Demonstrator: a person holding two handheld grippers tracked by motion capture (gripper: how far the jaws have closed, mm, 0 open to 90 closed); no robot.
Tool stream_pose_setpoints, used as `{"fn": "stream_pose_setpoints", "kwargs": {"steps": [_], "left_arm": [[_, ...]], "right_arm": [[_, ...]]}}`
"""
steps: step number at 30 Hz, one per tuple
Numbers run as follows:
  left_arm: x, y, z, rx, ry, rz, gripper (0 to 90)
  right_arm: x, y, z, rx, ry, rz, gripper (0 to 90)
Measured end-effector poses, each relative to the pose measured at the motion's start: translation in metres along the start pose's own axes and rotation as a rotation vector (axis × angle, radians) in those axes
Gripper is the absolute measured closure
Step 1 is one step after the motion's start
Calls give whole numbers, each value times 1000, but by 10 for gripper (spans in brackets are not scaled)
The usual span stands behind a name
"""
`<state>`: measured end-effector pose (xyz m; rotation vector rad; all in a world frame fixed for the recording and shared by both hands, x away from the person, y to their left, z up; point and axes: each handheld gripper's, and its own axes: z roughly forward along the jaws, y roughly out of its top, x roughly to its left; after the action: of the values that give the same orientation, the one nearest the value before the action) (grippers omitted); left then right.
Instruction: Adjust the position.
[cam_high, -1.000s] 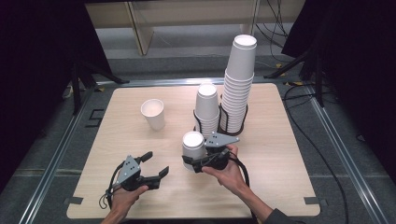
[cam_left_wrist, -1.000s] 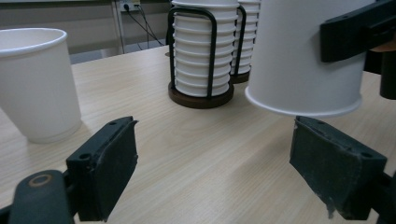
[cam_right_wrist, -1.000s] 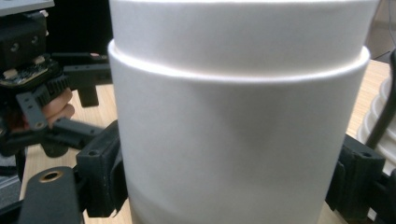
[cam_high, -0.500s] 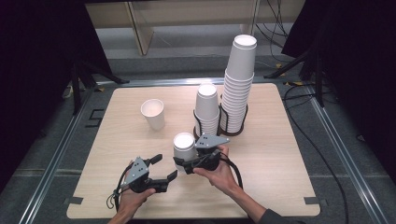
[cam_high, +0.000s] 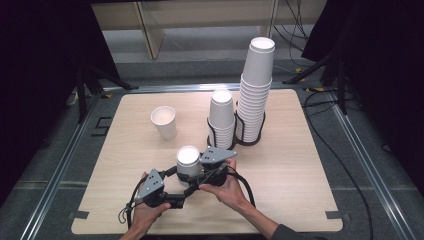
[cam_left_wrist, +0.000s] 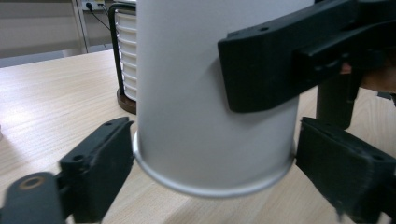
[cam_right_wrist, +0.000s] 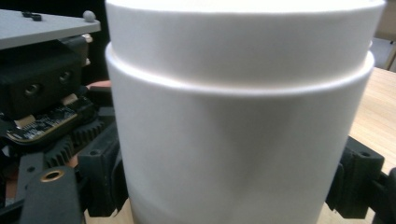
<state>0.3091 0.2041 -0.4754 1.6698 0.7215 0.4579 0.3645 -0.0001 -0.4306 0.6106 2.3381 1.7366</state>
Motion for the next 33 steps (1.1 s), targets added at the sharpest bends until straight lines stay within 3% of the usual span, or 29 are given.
{"fn": "stream_pose_setpoints", "kwargs": {"steps": [1, 2, 3, 4, 9, 11, 12, 14, 21, 23, 24, 25, 27, 29, 30, 33], "left_arm": [[0, -1, 2, -20, -7, -8, 69], [0, 0, 1, -2, 2, -4, 56], [-1, 0, 2, -2, 5, -5, 44], [-1, 0, 2, -1, 4, -1, 33], [-1, -1, 5, -32, -3, -2, 18], [-1, 0, 4, -12, 4, 3, 27], [-1, -1, 5, -31, -3, 4, 17], [-3, 0, 3, -15, 6, 10, 12], [-5, 2, 2, -40, -8, 45, 99], [-6, 4, 0, -24, -4, 59, 114], [-4, 5, 1, -34, -8, 90, 120], [-4, 5, 2, -54, -17, 93, 125], [-6, 8, 0, -27, -8, 126, 133], [-7, 9, 0, -19, -5, 141, 139], [-7, 9, 0, -21, -8, 141, 143], [-8, 11, -1, 8, -4, 169, 150]], "right_arm": [[1, 0, 0, 6, 13, 4, 183], [2, 0, 3, -15, 24, -5, 183], [5, 0, 1, 11, 17, 5, 183], [5, 0, 3, -11, 26, -10, 183], [11, 1, 6, -11, 56, -14, 183], [12, 1, 6, 5, 62, -19, 183], [13, 1, 6, 0, 58, -35, 183], [16, 1, 7, 2, 76, -22, 183], [15, 3, 5, 1, 64, -30, 163], [15, 4, 4, -2, 60, -24, 155], [15, 5, 3, 5, 72, -12, 152], [14, 6, 2, 5, 66, -21, 151], [13, 9, 0, 19, 74, -13, 148], [13, 12, -4, 28, 70, -27, 147], [14, 14, -6, 42, 66, -11, 147], [10, 19, -10, 48, 71, -39, 143]]}}
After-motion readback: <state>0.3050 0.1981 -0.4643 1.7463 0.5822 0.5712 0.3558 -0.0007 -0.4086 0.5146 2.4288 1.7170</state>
